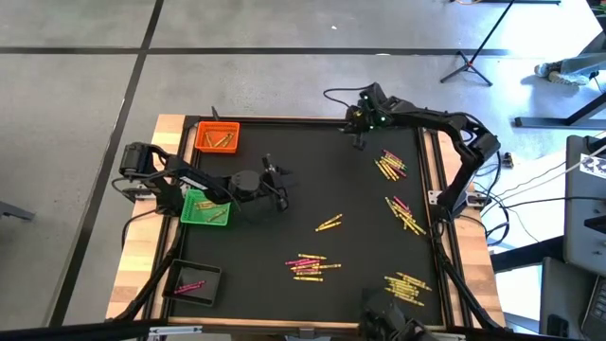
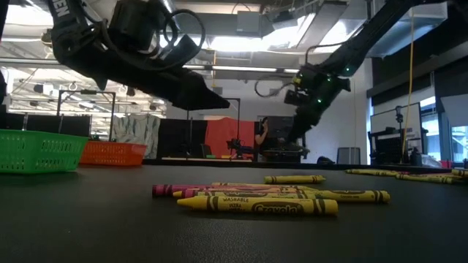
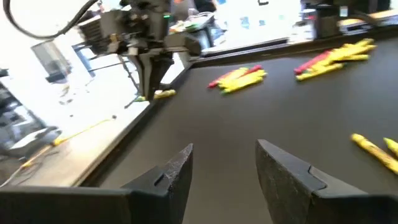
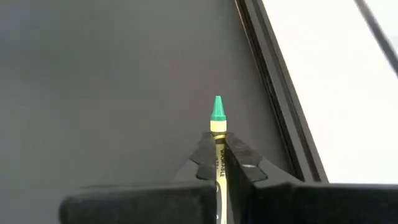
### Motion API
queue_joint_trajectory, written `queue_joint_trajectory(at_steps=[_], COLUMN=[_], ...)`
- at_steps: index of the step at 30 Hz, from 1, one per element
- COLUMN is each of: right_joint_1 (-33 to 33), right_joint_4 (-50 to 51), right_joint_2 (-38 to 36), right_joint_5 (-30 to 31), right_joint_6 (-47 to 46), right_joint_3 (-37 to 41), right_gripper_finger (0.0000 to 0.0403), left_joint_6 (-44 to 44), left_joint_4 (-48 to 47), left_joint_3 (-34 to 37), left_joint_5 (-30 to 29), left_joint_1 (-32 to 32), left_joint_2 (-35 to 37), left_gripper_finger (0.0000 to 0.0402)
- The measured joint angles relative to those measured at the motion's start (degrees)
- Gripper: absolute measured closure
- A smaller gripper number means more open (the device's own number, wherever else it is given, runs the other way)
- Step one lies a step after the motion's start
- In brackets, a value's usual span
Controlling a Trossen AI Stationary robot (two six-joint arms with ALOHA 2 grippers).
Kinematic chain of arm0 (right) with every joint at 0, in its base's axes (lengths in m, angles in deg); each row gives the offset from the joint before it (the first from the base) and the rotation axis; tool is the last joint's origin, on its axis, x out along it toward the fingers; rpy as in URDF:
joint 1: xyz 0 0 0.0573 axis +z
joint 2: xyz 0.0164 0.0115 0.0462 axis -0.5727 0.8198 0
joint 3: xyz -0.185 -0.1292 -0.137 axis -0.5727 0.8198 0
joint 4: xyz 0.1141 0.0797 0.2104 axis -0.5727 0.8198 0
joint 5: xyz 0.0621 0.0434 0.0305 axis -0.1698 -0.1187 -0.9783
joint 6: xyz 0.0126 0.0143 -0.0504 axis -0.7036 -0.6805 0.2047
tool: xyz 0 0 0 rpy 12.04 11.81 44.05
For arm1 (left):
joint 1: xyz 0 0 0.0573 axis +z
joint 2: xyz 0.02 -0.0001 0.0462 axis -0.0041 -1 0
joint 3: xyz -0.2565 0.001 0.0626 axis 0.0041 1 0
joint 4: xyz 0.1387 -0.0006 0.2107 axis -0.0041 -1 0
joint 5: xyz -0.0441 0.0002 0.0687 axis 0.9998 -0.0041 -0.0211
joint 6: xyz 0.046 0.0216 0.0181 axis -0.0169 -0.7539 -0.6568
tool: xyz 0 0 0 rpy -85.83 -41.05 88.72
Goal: Sort crayons
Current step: Put the green crayon into the orange bin
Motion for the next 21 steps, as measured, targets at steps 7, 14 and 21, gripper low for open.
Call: queue_joint_trajectory(at_steps=[7, 14, 21], right_joint_1=[5.9, 9.6, 14.6], right_joint_4=[-8.7, -15.6, -21.4], right_joint_2=[0.0, 0.0, 0.0], right_joint_5=[-3.5, -9.1, -9.6], right_joint_6=[-3.2, -7.8, -10.0], right_joint_3=[0.0, 0.0, 0.2], right_gripper_finger=[0.0397, 0.0398, 0.0400], left_joint_6=[-1.5, 0.3, 7.5], left_joint_4=[-0.4, -0.5, 2.4], left_joint_3=[-0.4, -0.4, 2.6], left_joint_5=[-0.6, 2.7, 7.5], left_joint_1=[0.5, 3.0, 6.3], left_joint_2=[0.0, 0.0, 0.0], left_gripper_finger=[0.0245, 0.0246, 0.0246])
